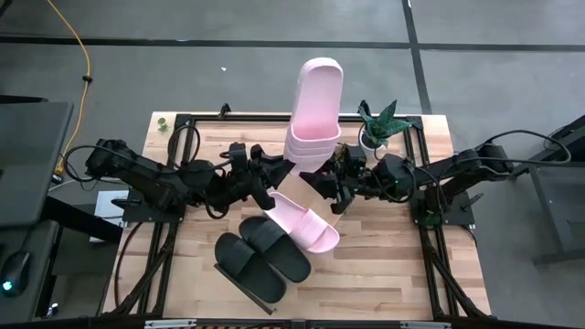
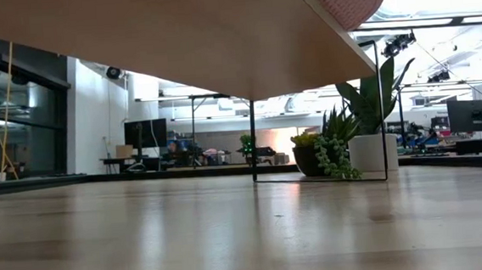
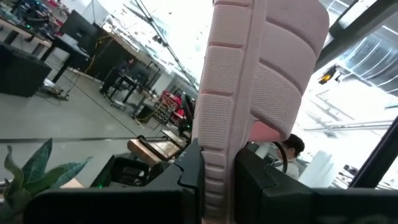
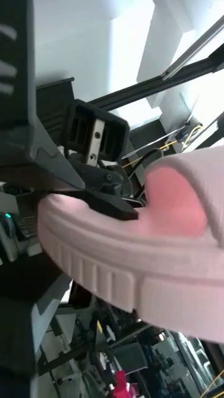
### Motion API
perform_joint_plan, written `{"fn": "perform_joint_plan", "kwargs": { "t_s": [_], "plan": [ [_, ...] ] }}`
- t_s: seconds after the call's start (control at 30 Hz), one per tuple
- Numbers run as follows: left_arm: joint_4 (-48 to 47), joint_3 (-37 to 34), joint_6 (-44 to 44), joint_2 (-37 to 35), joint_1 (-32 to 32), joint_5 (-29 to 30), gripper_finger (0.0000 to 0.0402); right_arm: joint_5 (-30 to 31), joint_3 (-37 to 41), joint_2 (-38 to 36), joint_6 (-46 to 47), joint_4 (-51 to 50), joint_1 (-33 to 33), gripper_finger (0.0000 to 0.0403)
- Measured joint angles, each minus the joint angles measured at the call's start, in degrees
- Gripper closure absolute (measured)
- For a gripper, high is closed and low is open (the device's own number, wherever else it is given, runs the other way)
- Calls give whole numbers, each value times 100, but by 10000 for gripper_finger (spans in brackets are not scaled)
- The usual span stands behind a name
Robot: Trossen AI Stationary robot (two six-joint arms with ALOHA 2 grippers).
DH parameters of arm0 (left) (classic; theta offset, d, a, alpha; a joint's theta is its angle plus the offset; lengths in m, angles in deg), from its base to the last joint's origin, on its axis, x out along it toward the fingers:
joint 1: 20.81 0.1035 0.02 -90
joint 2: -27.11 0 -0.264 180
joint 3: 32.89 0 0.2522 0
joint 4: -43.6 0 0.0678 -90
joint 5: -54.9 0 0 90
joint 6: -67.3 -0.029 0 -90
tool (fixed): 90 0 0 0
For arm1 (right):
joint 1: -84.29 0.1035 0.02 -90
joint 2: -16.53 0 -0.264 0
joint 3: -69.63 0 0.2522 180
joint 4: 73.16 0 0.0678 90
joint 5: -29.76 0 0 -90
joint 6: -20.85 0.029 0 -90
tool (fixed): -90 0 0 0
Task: Pick and place slides into the shelf
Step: Put the pink slide on the shelf
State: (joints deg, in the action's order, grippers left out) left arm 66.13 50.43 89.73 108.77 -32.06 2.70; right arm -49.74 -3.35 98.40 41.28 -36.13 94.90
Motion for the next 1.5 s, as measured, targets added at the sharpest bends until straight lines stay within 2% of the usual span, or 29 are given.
{"fn": "perform_joint_plan", "kwargs": {
  "t_s": [0.43,0.73,0.8,0.93,1.17,1.33,1.5],
  "plan": [
    [-35,2,4,0,0,-156,360,101,0,-1,-223,146,0,304],
    [-29,7,-50,-2,0,-253,359,105,2,-1,-238,177,0,382],
    [-29,7,-23,-4,0,-263,357,119,2,-1,-239,196,0,388],
    [-65,11,42,-4,1,-184,332,351,7,-3,-283,259,2,388],
    [-317,11,72,-4,-5,-77,244,880,-2,-506,-910,436,-184,389],
    [-358,4,15,-49,-1,-74,204,933,0,-960,-575,-578,-330,389],
    [-513,7,-164,-272,-2,-163,207,1070,2,-1706,-215,-2410,-282,393]
  ]
}}
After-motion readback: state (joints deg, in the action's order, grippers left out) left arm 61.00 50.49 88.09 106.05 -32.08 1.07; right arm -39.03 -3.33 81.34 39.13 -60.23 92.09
